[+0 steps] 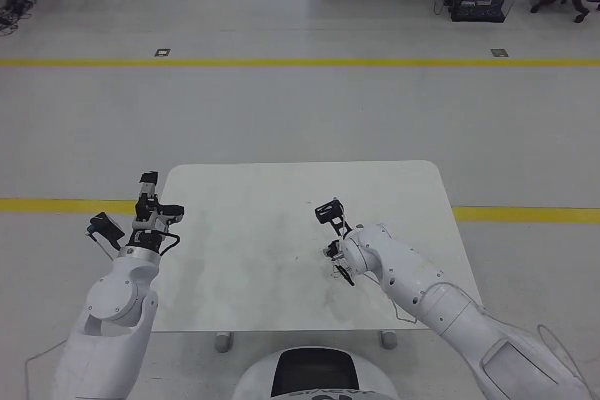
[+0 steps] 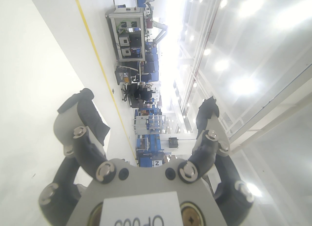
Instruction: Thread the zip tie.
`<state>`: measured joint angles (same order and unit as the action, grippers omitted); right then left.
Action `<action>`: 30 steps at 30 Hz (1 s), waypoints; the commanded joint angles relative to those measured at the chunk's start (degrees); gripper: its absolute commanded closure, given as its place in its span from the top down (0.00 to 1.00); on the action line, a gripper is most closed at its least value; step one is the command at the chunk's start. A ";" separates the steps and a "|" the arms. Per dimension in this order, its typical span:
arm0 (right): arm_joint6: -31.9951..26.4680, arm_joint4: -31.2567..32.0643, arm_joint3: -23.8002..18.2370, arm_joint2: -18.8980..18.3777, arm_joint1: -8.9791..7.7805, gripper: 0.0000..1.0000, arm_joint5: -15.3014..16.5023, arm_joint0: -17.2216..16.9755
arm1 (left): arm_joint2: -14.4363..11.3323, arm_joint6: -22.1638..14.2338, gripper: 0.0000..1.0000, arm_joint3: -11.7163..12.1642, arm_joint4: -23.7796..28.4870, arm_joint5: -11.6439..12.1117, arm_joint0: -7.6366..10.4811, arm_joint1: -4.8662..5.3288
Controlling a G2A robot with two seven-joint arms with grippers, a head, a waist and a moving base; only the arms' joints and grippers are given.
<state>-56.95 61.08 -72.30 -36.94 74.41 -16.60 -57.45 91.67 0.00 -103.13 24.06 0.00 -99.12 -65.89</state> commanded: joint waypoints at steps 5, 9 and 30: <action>0.01 -0.02 0.00 -0.02 -0.01 1.00 0.03 0.00 | 0.00 0.00 1.00 0.00 0.00 0.00 0.00 0.00; 1.18 -1.09 0.24 -0.27 0.02 1.00 0.79 -0.70 | 0.00 0.00 1.00 0.00 0.00 0.00 0.00 0.00; 2.26 -1.94 2.67 -2.96 1.05 0.42 3.78 -1.96 | 0.00 0.00 1.00 0.00 0.00 0.00 0.00 0.00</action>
<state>-54.72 59.14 -69.79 -39.85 75.40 -12.96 -59.39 91.67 0.00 -103.13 24.06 0.00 -99.12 -65.89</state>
